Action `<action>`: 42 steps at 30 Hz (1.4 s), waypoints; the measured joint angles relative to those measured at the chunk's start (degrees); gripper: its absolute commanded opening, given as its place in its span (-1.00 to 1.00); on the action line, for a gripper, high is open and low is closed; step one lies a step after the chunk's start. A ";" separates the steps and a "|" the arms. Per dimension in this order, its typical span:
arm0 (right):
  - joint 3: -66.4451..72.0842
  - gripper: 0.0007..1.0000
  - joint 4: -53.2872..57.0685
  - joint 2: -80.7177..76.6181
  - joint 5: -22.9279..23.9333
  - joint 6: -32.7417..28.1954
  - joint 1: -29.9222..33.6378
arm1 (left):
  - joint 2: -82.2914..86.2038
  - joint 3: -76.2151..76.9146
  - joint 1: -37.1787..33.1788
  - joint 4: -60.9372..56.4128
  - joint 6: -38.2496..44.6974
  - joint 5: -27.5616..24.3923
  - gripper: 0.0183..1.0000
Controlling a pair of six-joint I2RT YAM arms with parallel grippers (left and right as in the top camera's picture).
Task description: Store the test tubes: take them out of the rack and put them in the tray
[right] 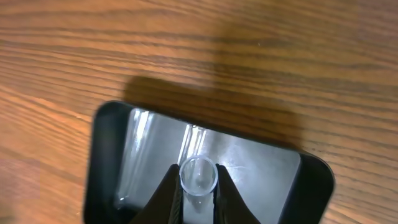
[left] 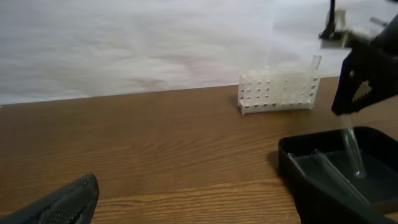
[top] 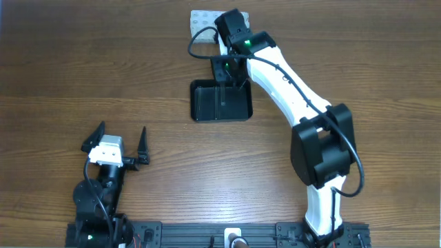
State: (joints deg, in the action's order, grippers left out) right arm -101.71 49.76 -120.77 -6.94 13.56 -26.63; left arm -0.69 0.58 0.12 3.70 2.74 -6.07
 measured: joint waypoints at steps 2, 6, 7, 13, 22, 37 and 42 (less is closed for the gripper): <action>0.00 -0.88 0.02 -1.31 0.17 0.17 0.00 | 0.00 0.00 0.00 0.02 0.00 0.00 1.00; 0.00 -0.89 0.04 -2.93 0.17 1.29 0.00 | 0.00 0.00 0.00 0.00 0.00 0.00 1.00; 0.00 -0.89 0.04 -3.10 0.17 1.55 0.00 | 0.00 0.00 0.00 0.02 0.00 0.00 1.00; 0.00 -0.87 0.04 -4.13 0.15 3.04 0.00 | 0.00 0.00 0.00 0.00 0.00 0.00 1.00; 0.00 -0.90 -1.27 -4.55 -0.04 5.31 -0.04 | 0.00 0.00 0.00 0.00 0.00 0.00 1.00; -0.07 -0.84 -3.89 -8.28 -3.52 6.88 -0.85 | 0.00 0.00 0.00 0.00 0.00 0.00 1.00; -0.07 -0.77 -3.69 -9.49 -3.52 7.23 -0.85 | 0.00 0.00 0.00 0.02 0.00 0.00 1.00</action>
State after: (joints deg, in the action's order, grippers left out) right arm -101.78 46.06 -130.26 -10.46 20.80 -27.49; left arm -0.69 0.58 0.12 3.73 2.74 -6.07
